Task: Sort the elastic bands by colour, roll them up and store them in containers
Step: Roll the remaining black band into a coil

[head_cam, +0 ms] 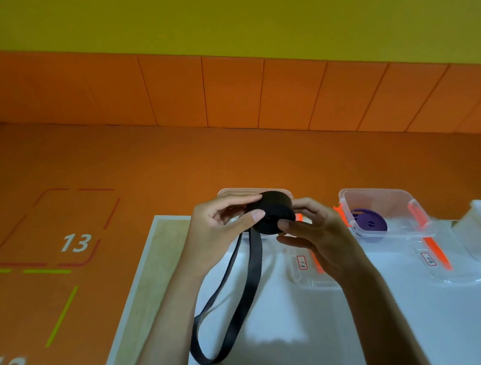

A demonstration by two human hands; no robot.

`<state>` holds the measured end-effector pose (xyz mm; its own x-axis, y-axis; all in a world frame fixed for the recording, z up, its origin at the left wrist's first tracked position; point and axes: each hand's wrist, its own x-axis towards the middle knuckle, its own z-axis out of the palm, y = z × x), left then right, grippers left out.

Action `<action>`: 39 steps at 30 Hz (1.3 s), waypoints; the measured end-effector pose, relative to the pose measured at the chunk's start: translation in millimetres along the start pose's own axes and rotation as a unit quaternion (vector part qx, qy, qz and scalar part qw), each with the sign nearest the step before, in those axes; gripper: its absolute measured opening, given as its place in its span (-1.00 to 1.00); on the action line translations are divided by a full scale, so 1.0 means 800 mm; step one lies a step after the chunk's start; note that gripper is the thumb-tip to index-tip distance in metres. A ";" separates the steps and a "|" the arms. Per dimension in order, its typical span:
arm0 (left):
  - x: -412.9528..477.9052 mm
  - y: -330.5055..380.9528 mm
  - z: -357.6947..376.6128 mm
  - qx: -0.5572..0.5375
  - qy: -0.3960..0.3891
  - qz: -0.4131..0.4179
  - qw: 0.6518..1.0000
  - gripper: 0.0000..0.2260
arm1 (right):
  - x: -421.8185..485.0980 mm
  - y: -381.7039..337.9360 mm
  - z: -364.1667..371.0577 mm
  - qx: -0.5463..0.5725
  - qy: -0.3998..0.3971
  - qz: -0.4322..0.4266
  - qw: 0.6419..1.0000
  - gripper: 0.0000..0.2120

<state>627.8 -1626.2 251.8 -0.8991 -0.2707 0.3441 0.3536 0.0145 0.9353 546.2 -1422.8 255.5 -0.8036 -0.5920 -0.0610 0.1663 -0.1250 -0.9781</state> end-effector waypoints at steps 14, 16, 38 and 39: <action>-0.005 -0.014 0.001 -0.002 -0.012 -0.042 0.999 -0.73 | 0.001 0.017 0.005 0.052 -0.005 0.005 0.999 -0.59; -0.004 -0.016 -0.002 0.033 -0.008 -0.036 0.999 -0.72 | 0.003 0.021 0.005 -0.032 0.000 0.003 0.999 -0.63; -0.002 -0.023 0.004 0.049 -0.002 -0.007 0.999 -0.74 | 0.008 0.029 -0.002 -0.064 0.040 0.018 0.997 -0.58; -0.001 -0.023 0.004 0.046 -0.004 -0.001 0.999 -0.74 | 0.009 0.029 0.002 -0.040 0.041 0.023 0.998 -0.51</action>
<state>621.3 -1623.5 234.3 -0.9021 -0.2630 0.3421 0.3266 0.1020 0.9397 545.3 -1431.0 232.4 -0.8409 -0.5279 -0.1194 0.1612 -0.0337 -0.9863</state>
